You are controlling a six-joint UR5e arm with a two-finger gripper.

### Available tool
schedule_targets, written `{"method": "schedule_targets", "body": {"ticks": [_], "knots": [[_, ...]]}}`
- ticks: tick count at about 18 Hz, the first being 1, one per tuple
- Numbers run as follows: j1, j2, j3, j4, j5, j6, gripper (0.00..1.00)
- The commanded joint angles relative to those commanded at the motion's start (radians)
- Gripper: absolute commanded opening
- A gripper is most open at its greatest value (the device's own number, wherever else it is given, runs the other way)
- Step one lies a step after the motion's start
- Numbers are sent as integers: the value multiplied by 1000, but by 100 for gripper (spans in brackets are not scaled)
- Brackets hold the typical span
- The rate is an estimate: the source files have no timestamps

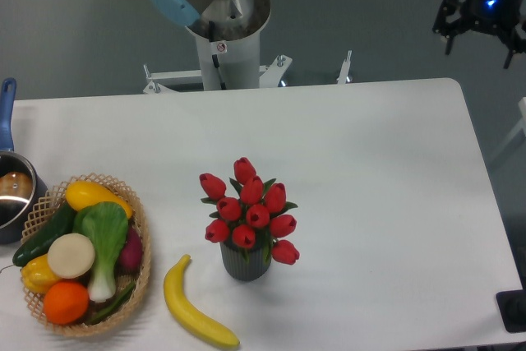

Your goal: Insert the flowers into the vase

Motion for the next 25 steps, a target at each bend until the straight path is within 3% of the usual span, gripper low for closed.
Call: {"method": "schedule_targets", "body": {"ticks": [16, 25], "knots": [[-2, -2, 0, 2, -2, 0, 100], [-6, -21, 2, 46, -3, 0, 100]]}}
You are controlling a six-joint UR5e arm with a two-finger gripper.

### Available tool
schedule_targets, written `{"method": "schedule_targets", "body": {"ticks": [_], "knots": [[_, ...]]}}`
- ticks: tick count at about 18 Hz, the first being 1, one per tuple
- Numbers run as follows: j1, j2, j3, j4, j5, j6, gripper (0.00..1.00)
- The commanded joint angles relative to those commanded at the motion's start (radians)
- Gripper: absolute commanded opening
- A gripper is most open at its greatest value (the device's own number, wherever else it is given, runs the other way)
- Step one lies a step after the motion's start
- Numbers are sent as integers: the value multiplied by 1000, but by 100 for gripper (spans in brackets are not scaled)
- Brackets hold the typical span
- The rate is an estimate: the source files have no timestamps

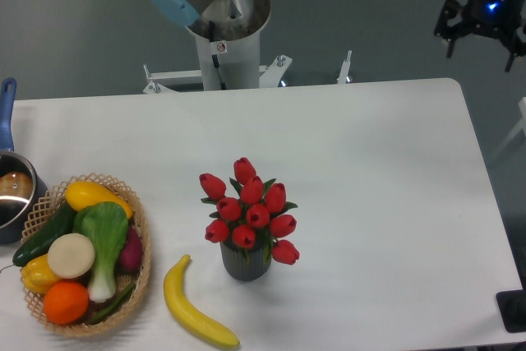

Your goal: Insert the flowers into the vase

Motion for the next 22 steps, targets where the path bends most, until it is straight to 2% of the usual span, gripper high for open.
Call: {"method": "schedule_targets", "body": {"ticks": [4, 13, 18, 20, 22], "knots": [[-37, -3, -2, 6, -18, -9, 100], [-60, 3, -5, 6, -195, -12, 100], [-78, 14, -8, 8, -190, -12, 100], [-97, 15, -8, 26, -198, -15, 100], [-109, 26, -12, 69, -196, -43, 100]]}}
